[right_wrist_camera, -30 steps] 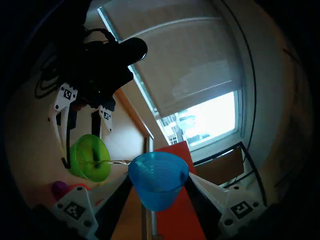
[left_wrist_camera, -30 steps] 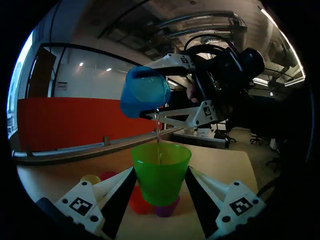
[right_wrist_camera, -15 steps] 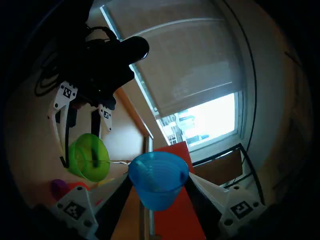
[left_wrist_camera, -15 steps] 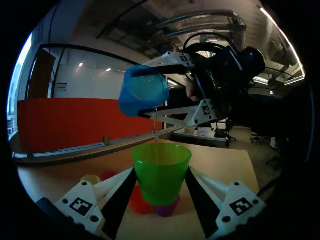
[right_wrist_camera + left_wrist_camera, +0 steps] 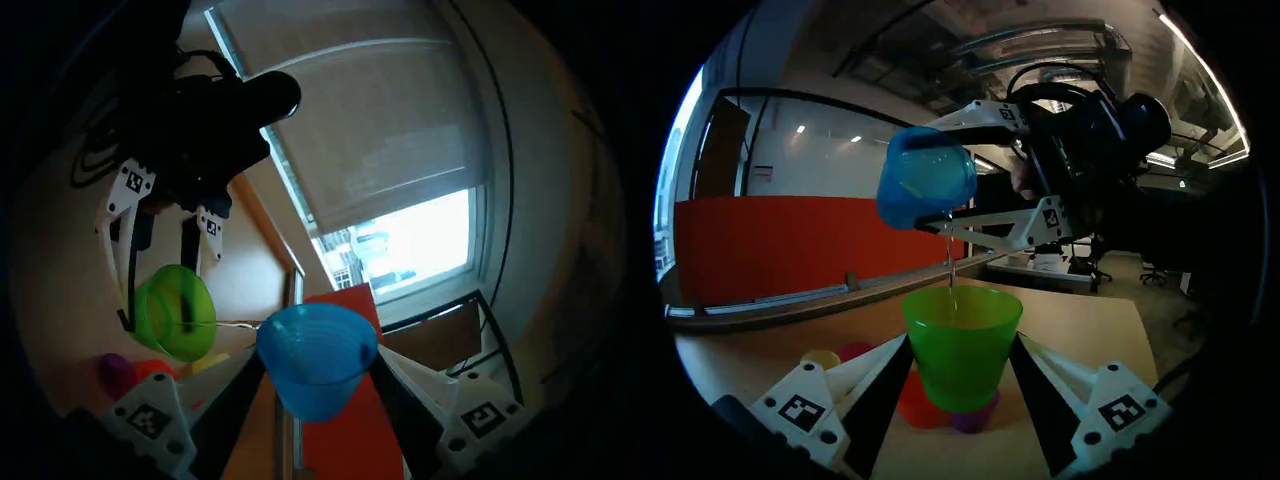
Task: Pour water
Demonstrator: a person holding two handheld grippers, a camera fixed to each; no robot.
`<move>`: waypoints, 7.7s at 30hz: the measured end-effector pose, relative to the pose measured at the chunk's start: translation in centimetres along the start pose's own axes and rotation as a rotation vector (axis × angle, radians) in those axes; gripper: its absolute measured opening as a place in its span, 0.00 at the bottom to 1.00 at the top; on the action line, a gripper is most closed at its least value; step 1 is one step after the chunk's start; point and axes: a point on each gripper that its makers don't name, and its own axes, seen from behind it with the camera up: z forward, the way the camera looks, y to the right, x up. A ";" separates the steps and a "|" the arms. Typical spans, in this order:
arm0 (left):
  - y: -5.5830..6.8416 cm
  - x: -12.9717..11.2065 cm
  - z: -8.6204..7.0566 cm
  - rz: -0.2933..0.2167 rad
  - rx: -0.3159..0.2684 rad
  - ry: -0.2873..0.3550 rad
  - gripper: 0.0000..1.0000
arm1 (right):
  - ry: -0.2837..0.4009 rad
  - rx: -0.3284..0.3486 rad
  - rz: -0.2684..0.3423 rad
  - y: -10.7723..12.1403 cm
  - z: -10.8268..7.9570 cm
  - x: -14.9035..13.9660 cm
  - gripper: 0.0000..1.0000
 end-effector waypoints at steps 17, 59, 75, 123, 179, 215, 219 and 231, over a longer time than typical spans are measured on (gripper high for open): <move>-0.2 0.1 -0.1 0.004 0.002 -0.004 0.81 | 0.003 -0.007 -0.031 0.4 0.1 0.1 0.90; -0.1 0.0 -0.1 0.017 0.008 -0.001 0.81 | -0.005 -0.022 -0.108 0.9 0.1 0.3 0.89; 0.0 0.1 -0.2 0.019 0.007 0.000 0.81 | -0.005 -0.023 -0.129 0.9 0.1 0.5 0.90; -0.6 -0.1 -0.1 0.014 0.023 0.000 0.81 | 0.001 -0.018 -0.190 0.0 -0.2 2.1 0.89; -0.6 -0.3 0.0 0.012 0.026 0.003 0.81 | -0.007 -0.007 -0.285 -0.9 -0.6 3.8 0.89; -0.7 -0.1 0.0 0.014 0.030 0.004 0.81 | -0.010 -0.020 -0.331 -0.4 -1.0 4.4 0.89; -0.6 -0.1 0.0 0.015 0.030 0.002 0.81 | -0.011 -0.022 -0.332 -0.4 -1.0 4.3 0.89; -0.7 -0.1 0.1 0.015 0.031 0.002 0.81 | -0.012 -0.019 -0.339 -0.4 -0.9 4.1 0.89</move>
